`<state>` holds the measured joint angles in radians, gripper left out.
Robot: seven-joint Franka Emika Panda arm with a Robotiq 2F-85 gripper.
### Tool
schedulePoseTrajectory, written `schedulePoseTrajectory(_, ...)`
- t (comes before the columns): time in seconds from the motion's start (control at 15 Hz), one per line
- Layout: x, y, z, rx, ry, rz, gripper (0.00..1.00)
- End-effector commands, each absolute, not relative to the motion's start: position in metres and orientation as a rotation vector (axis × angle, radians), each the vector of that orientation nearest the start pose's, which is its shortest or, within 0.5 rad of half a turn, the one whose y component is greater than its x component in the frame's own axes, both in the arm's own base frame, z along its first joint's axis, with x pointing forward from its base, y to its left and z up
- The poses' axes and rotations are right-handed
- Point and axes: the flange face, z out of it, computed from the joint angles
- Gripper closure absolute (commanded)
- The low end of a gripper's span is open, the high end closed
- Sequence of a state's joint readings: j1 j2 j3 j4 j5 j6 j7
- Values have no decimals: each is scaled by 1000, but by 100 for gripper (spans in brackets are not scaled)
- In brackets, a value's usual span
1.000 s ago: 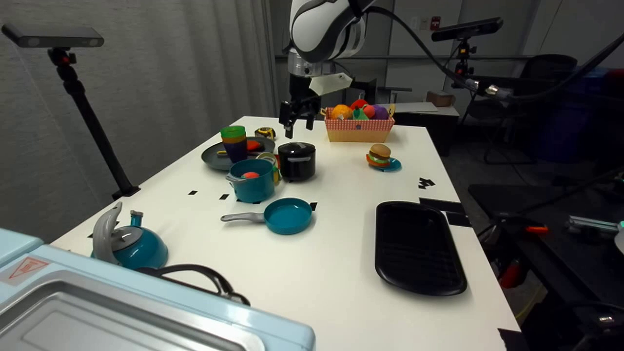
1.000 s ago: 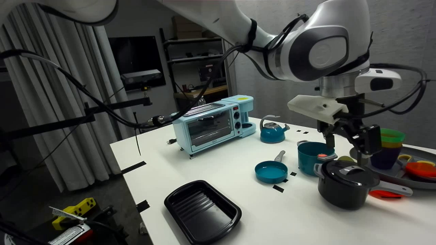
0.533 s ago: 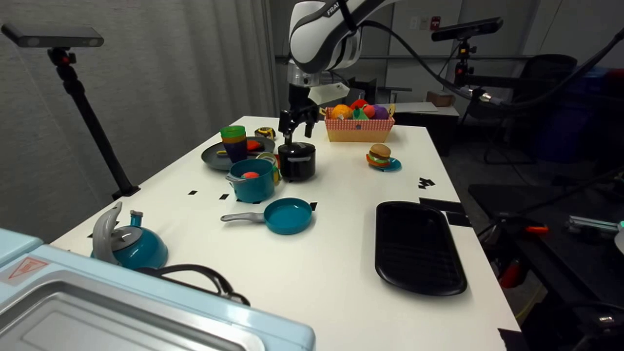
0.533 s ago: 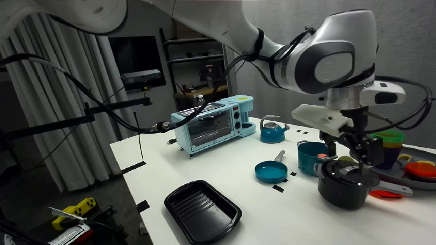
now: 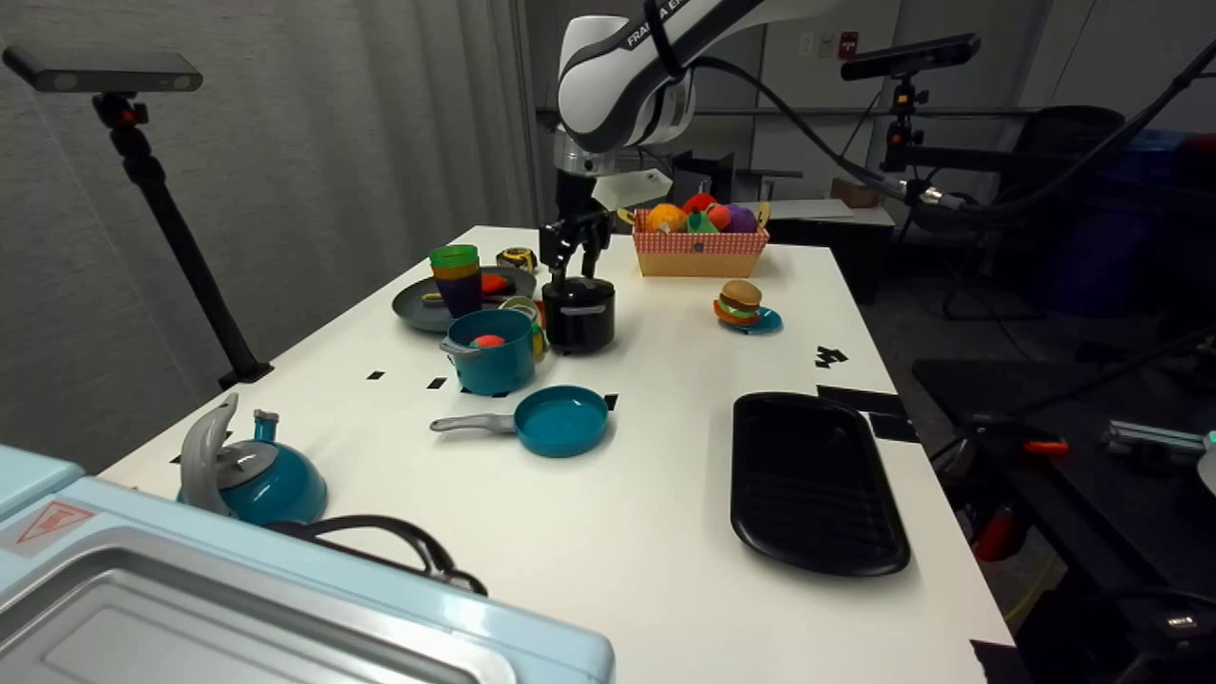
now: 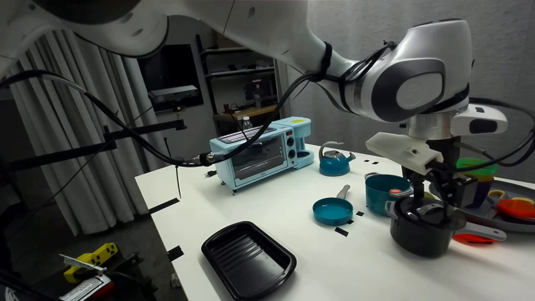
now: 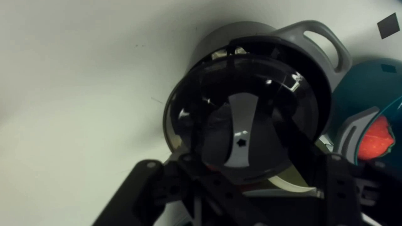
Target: Take the lid on the black pot and put it on the blue pot
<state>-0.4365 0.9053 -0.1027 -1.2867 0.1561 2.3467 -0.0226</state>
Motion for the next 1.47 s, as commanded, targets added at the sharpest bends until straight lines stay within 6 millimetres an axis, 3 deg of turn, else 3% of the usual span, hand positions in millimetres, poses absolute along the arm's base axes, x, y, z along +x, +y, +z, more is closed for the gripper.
schedulePoseTrajectory(0.0, 675, -384, 212, -2967, 872, -251, 58)
schedulePoseTrajectory(0.4, 675, -393, 220, -2964, 886, -246, 99)
schedulePoseTrajectory(0.87, 677, -378, 236, -2979, 831, -272, 96)
schedulePoseTrajectory(1.4, 680, -325, 299, -2996, 649, -371, 96)
